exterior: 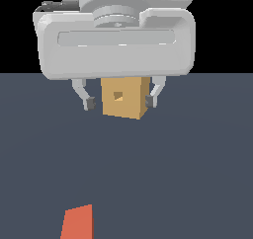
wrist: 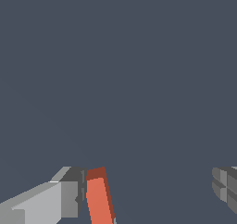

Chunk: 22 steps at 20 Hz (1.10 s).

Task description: Insert the peg into the horizontal hole in a box.

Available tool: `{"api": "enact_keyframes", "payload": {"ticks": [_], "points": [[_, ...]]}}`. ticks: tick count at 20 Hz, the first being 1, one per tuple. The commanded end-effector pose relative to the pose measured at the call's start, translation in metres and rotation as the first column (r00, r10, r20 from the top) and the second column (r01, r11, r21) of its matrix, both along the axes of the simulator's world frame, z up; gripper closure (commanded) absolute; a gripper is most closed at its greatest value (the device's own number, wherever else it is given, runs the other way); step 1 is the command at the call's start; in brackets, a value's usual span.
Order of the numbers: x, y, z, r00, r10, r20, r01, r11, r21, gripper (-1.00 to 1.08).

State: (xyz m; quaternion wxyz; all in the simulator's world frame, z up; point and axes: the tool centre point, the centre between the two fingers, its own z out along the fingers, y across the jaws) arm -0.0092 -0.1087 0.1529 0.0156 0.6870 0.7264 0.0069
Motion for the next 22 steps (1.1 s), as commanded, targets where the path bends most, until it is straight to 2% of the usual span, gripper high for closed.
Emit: {"api": "enact_keyframes", "payload": {"ticks": [1, 14, 22], "points": [[-0.005, -0.023, -0.009, 1.0, 0.021, -0.004, -0.021, 1.0, 0.001, -0.92], [-0.02, -0.142, -0.059, 0.991, 0.135, -0.022, -0.135, 0.991, 0.008, -0.92], [-0.02, -0.193, -0.08, 0.983, 0.182, -0.029, -0.182, 0.983, 0.011, -0.92]]}}
